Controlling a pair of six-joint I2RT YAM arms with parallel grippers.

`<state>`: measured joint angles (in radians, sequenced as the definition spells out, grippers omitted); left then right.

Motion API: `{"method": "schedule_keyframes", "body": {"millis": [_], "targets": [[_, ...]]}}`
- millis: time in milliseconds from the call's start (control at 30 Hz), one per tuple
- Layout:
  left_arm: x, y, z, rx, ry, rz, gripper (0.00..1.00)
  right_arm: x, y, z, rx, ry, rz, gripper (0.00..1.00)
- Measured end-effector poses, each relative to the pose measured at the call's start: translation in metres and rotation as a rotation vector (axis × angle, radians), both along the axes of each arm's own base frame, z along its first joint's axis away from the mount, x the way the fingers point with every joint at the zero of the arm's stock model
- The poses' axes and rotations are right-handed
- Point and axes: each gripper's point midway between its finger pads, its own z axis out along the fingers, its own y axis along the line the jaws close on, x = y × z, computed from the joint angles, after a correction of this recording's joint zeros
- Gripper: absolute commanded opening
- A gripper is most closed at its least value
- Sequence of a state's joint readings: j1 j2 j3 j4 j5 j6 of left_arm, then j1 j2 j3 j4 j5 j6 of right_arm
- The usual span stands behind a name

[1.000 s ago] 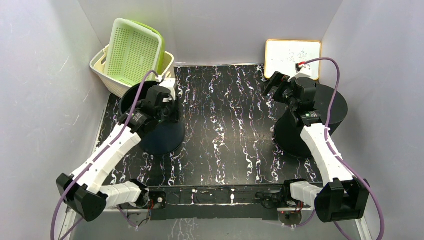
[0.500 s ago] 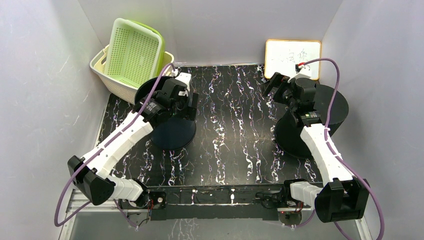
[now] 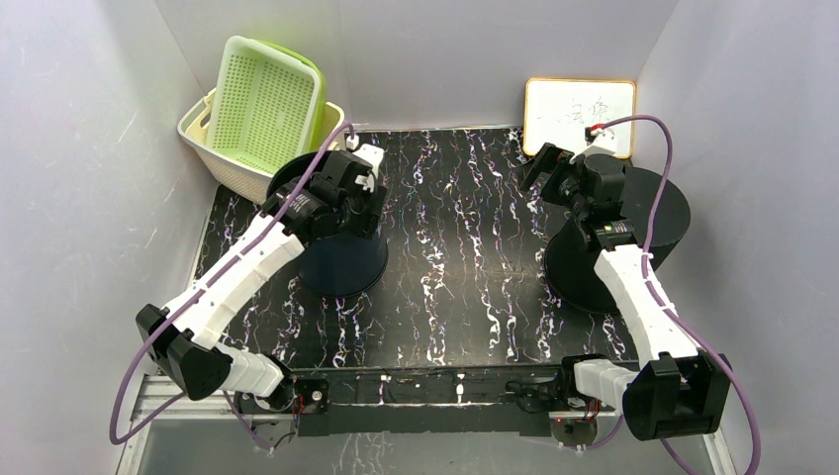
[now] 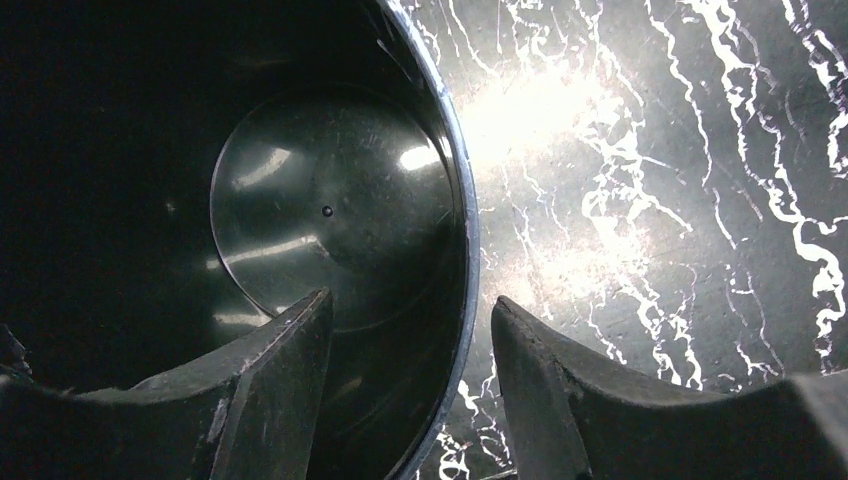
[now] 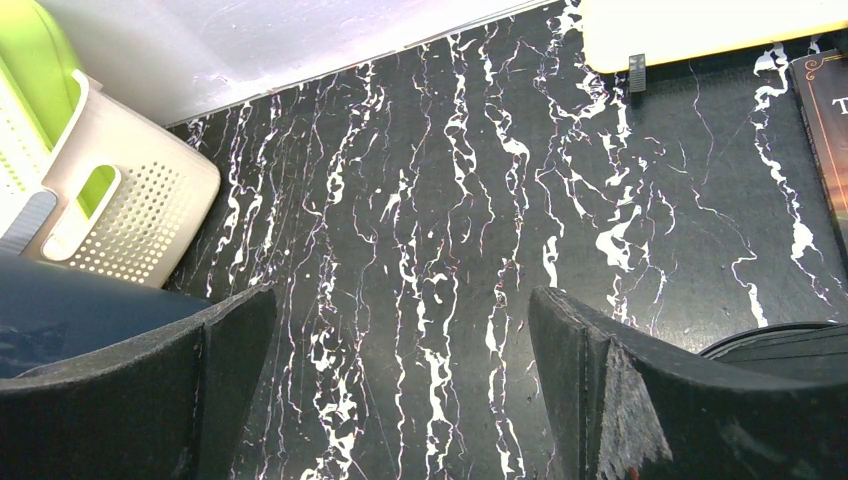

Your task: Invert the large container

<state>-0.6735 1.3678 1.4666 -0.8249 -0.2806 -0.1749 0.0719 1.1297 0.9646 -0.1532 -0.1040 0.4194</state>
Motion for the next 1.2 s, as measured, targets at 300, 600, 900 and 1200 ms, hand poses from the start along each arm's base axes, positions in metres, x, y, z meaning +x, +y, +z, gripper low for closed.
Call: {"method": "schedule_keyframes", "body": {"millis": [300,600,900,1200], "targets": [[-0.002,-0.008,-0.021,0.035,0.067,-0.050,0.00,0.000,0.000,0.000,0.000,0.000,-0.001,0.98],[0.001,-0.018,-0.021,-0.018,0.071,-0.043,0.00,0.001,-0.005,-0.005,-0.017,0.003,-0.021,0.98],[0.003,-0.049,-0.011,-0.150,0.055,-0.067,0.00,0.004,-0.025,-0.010,-0.050,0.016,-0.109,0.98],[0.023,-0.108,0.052,-0.562,-0.158,-0.125,0.00,0.008,-0.054,-0.011,-0.050,0.025,-0.236,0.98]]}}
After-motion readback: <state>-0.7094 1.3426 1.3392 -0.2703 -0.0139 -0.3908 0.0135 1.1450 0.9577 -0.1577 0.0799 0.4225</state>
